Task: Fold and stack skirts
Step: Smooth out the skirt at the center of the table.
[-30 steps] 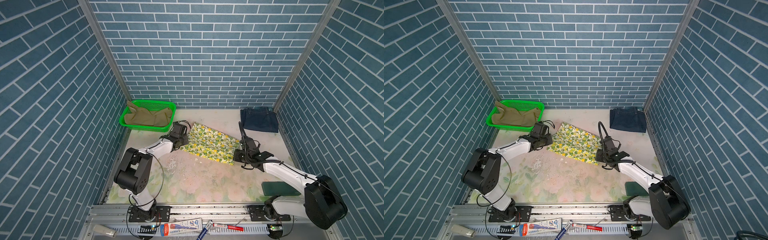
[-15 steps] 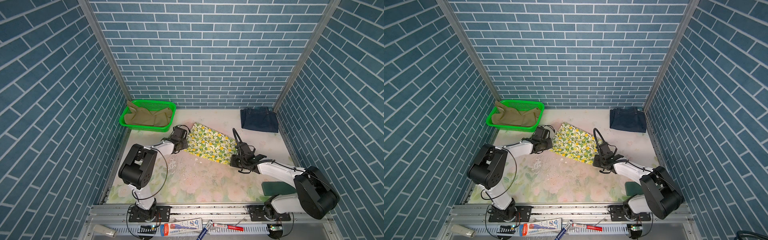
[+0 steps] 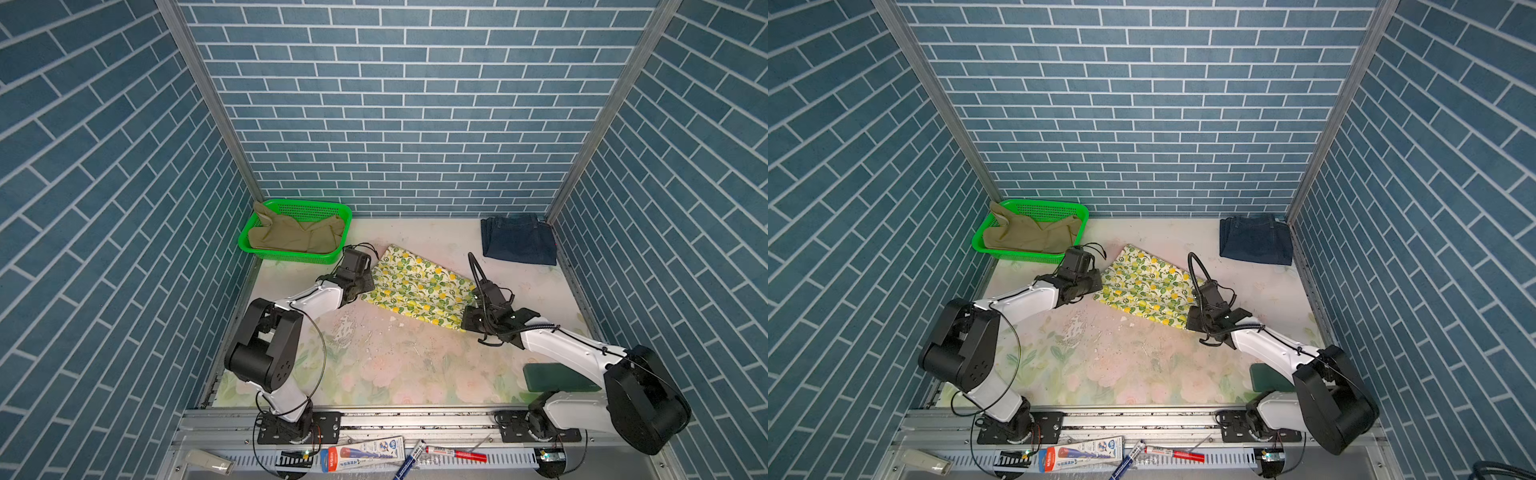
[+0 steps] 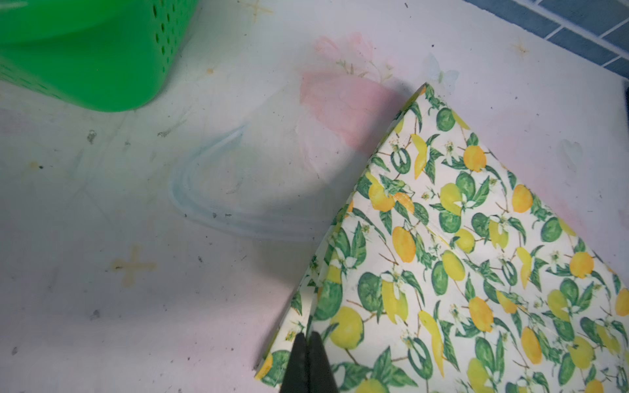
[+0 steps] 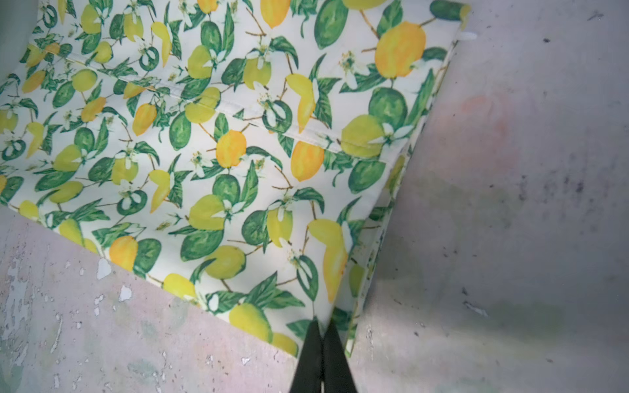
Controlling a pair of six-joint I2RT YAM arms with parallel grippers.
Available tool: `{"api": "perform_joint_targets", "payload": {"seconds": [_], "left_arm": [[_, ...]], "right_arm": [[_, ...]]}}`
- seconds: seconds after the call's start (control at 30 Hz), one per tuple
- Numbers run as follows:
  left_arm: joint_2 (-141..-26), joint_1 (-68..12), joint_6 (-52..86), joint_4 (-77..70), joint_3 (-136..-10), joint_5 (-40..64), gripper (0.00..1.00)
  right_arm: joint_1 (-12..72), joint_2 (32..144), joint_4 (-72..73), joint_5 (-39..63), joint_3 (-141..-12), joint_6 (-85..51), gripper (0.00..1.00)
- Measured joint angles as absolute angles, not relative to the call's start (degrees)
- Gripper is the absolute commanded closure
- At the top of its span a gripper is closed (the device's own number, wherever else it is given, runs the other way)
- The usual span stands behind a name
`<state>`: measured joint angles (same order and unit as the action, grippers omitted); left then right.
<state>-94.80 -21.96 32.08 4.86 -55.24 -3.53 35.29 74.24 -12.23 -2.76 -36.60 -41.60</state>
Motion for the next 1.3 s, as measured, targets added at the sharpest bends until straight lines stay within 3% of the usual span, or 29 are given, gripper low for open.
{"api": "perform_joint_targets", "payload": {"seconds": [0.67, 0.73, 0.9, 0.97, 1.17, 1.3], "left_arm": [[-97.51, -21.65, 32.1, 3.73, -51.68, -3.4, 1.0], [-97.51, -21.65, 32.1, 3.66, -51.64, -3.38, 1.0], [-97.49, -21.56, 31.59, 3.05, -51.2, -3.51, 0.71], [-97.38, -21.41, 31.57, 3.03, -50.7, -3.7, 0.64], [-94.35, -21.28, 30.74, 3.22, -49.54, -5.23, 0.5], [-92.58, -21.28, 29.61, 3.05, -49.54, -5.76, 0.41]], "right_arm": [[37.52, 79.4, -11.94, -3.68, -36.47, -41.82, 1.0], [37.5, 79.42, -11.97, -3.73, -36.47, -41.8, 0.94], [37.5, 78.74, -13.58, -4.62, -36.47, -42.24, 0.63], [37.5, 77.52, -15.14, -5.23, -36.49, -42.15, 0.55], [37.06, 71.96, -19.09, -6.42, -36.71, -42.09, 0.42], [34.96, 70.81, -19.42, -5.98, -37.17, -42.24, 0.4]]}}
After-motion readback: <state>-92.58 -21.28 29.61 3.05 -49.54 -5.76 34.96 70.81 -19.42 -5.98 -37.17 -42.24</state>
